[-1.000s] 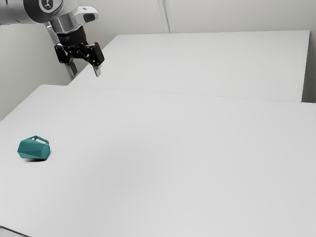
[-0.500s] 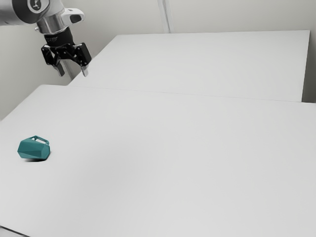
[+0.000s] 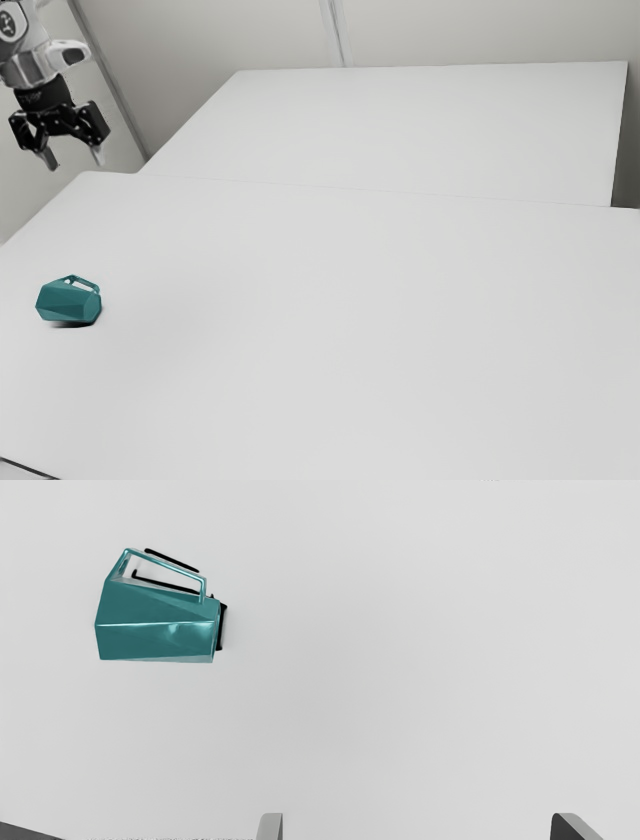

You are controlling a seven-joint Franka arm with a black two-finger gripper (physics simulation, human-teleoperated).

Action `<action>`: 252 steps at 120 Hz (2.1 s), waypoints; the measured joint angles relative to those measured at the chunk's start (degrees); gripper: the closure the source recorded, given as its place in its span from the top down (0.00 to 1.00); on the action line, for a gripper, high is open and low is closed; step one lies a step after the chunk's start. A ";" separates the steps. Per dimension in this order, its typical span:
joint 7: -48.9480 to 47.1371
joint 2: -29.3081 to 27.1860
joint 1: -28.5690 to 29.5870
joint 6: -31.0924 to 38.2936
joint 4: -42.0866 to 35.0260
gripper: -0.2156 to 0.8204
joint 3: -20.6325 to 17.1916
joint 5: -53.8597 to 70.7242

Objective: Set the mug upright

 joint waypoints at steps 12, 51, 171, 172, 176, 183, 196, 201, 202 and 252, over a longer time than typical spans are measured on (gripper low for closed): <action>2.42 0.84 4.99 1.23 -0.30 0.77 0.09 -0.23; 15.96 4.05 17.86 8.25 -2.71 0.77 0.11 -7.49; 71.09 24.73 41.85 12.69 -6.93 0.77 0.04 -48.84; 71.21 24.78 41.86 12.55 -6.92 0.77 0.04 -48.94; 71.60 24.90 41.87 12.04 -6.90 0.77 -0.01 -49.28; 71.92 25.15 41.87 11.16 -6.80 0.77 -0.21 -49.68; 71.91 26.35 42.40 9.11 -6.48 0.77 -0.34 -50.07; 71.80 26.62 42.67 8.30 -6.40 0.77 -0.38 -50.13; 71.78 26.70 42.70 8.15 -6.40 0.77 -0.39 -50.15; 71.03 29.65 42.99 4.96 -6.31 0.77 -0.68 -50.34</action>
